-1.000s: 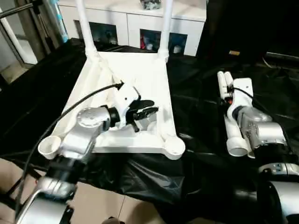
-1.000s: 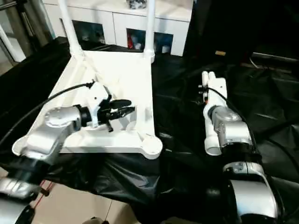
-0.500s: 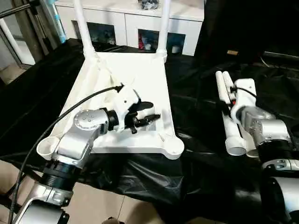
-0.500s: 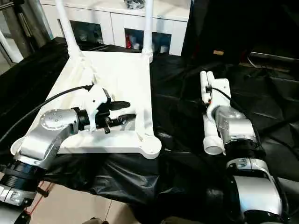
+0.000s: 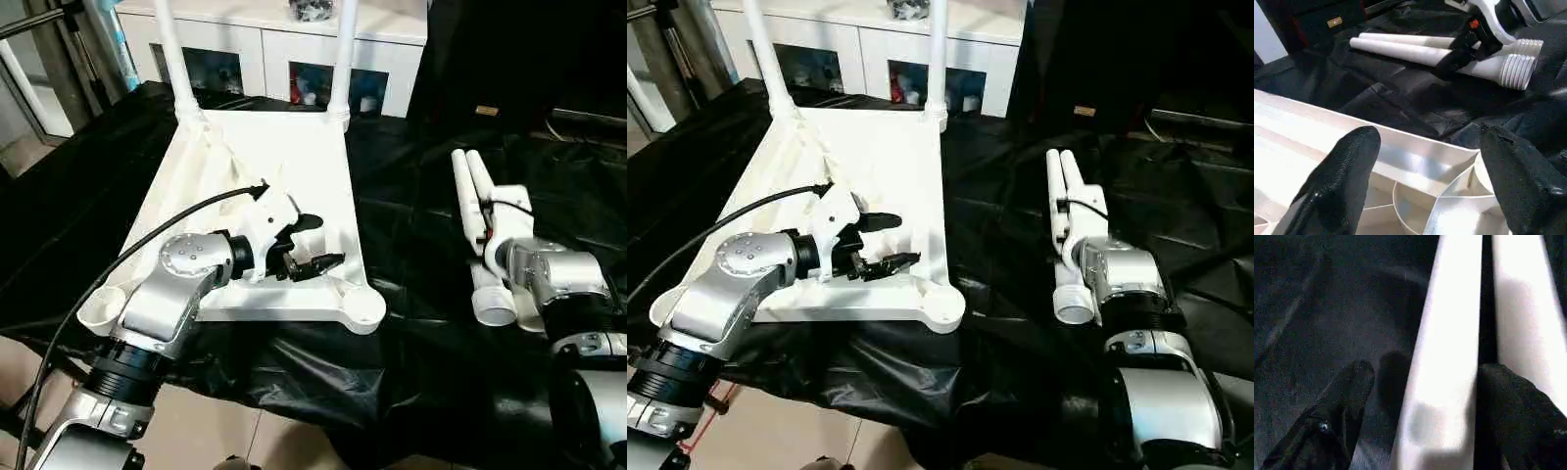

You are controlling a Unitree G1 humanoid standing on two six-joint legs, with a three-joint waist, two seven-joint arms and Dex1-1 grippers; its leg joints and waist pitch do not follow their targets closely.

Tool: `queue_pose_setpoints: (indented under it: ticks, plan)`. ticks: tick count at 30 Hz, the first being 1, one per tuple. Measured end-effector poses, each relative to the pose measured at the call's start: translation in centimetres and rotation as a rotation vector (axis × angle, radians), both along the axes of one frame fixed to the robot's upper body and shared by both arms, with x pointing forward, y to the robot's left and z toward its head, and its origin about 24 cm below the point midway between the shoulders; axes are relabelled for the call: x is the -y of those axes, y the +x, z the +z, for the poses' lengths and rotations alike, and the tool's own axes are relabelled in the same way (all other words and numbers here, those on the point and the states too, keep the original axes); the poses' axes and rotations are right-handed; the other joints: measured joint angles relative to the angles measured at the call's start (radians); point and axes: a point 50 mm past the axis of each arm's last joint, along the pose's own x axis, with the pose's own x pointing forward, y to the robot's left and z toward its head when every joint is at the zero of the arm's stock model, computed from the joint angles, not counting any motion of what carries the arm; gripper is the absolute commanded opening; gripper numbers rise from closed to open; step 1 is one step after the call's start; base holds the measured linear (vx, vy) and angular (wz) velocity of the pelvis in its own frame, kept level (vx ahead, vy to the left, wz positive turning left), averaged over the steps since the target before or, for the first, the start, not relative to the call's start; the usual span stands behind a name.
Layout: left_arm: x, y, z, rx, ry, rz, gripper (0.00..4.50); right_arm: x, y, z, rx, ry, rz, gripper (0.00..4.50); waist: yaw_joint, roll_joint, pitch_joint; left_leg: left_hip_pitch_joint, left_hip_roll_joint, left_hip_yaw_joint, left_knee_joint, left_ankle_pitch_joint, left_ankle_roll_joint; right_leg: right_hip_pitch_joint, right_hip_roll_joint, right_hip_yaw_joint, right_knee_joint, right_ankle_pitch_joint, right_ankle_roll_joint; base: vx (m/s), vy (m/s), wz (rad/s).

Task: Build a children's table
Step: Pick table leg

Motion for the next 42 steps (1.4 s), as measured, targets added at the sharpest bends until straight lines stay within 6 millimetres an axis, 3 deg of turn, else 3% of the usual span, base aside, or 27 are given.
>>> queue_pose_setpoints:
  ticks: [14, 20, 21, 25, 31, 37, 42]
  plan:
    - [0.0, 0.0, -0.1, -0.003, 0.009, -0.002, 3.81, -0.9, -0.1, 0.0, -0.062, 0.173, -0.01, 3.75, 0.001, 0.0, 0.0, 0.0, 0.0, 0.0, 0.001, 0.0, 0.0, 0.0, 0.0, 0.0, 0.001, 0.0, 0.0, 0.0, 0.0, 0.0]
    - [0.0, -0.1, -0.1, -0.015, 0.007, -0.015, 3.89, -1.4, -0.2, 0.0, -0.096, 0.211, 0.007, 3.28, 0.002, 0.0, 0.0, 0.0, 0.0, 0.0, 0.002, 0.0, 0.0, 0.0, 0.0, 0.0, 0.002, 0.0, 0.0, 0.0, 0.0, 0.0]
    - [0.0, -0.1, -0.1, -0.019, 0.007, -0.023, 3.89, -1.4, -0.2, 0.1, -0.098, 0.214, 0.01, 3.04, 0.002, 0.0, 0.0, 0.0, 0.0, 0.0, 0.002, 0.0, 0.0, 0.0, 0.0, 0.0, 0.002, 0.0, 0.0, 0.0, 0.0, 0.0]
    - [0.3, -0.8, 0.4, -0.048, -0.018, -0.105, 3.89, -1.5, -0.3, 0.0, -0.114, 0.228, 0.018, 2.91, 0.003, 0.0, 0.0, 0.0, 0.0, 0.0, 0.002, 0.0, 0.0, 0.0, 0.0, 0.0, 0.002, 0.0, 0.0, 0.0, 0.0, 0.0]
    - [0.5, -2.1, 0.4, -0.137, -0.041, -0.219, 3.89, -1.6, -0.4, 0.0, -0.129, 0.238, 0.025, 2.27, 0.003, 0.0, 0.0, 0.001, 0.0, 0.0, 0.003, 0.0, -0.001, 0.0, 0.0, 0.0, 0.004, 0.0, 0.0, 0.0, 0.0, 0.0]
    - [0.6, -1.9, 0.2, -0.125, -0.043, -0.186, 3.89, -1.8, -0.4, -0.1, -0.13, 0.248, 0.027, 1.87, 0.003, 0.0, 0.0, 0.001, 0.001, -0.001, 0.006, 0.0, -0.001, 0.0, 0.0, 0.0, 0.006, 0.0, 0.0, 0.0, 0.0, 0.0]
    - [1.1, -0.7, 0.7, -0.097, -0.113, -0.088, 3.89, -2.4, -0.4, -0.2, -0.122, 0.321, 0.03, 1.83, 0.002, 0.0, 0.0, 0.001, 0.001, -0.001, 0.007, 0.0, -0.001, 0.0, 0.0, 0.0, 0.007, 0.0, 0.0, 0.0, 0.0, 0.0]
